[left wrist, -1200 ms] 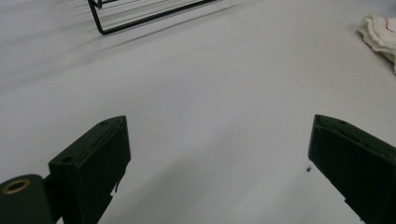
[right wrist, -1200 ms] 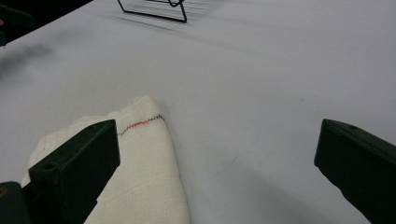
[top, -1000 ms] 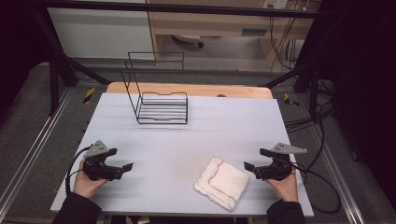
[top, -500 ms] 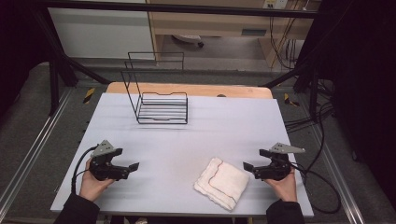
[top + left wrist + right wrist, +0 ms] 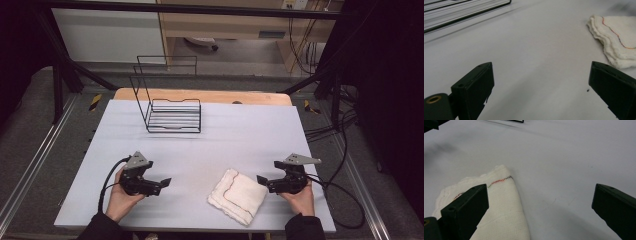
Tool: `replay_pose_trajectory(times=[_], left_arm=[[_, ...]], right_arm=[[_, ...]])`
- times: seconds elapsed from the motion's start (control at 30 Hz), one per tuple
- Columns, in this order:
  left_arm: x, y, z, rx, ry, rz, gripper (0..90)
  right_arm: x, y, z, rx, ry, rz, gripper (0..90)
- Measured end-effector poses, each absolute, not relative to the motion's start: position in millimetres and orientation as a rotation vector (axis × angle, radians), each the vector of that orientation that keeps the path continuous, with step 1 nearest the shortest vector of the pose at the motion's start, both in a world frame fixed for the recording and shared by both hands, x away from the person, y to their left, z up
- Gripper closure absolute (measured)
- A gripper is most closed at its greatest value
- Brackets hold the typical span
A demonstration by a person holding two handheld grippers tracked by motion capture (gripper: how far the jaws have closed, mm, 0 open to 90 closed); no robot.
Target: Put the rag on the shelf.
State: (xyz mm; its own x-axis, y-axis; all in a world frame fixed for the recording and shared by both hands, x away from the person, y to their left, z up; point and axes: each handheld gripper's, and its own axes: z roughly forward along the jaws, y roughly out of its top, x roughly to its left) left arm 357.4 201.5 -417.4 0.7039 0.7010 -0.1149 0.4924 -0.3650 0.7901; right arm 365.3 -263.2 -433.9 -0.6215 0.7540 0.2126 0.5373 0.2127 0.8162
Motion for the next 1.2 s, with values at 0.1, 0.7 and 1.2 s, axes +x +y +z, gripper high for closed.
replay_pose_trajectory(times=[0.1,0.7,1.2], left_arm=[[356.8,182.0,-418.1,2.059,0.894,0.277,8.5],[349.5,86.4,-437.3,2.179,0.832,0.156,33.9],[343.6,64.3,-445.2,2.217,0.844,0.093,61.5]], right_arm=[[364.5,-261.4,-434.6,1.237,2.256,1.371,1.9],[364.4,-248.0,-439.6,1.211,2.326,1.334,12.4],[367.4,-226.6,-447.5,1.177,2.419,1.289,44.1]])
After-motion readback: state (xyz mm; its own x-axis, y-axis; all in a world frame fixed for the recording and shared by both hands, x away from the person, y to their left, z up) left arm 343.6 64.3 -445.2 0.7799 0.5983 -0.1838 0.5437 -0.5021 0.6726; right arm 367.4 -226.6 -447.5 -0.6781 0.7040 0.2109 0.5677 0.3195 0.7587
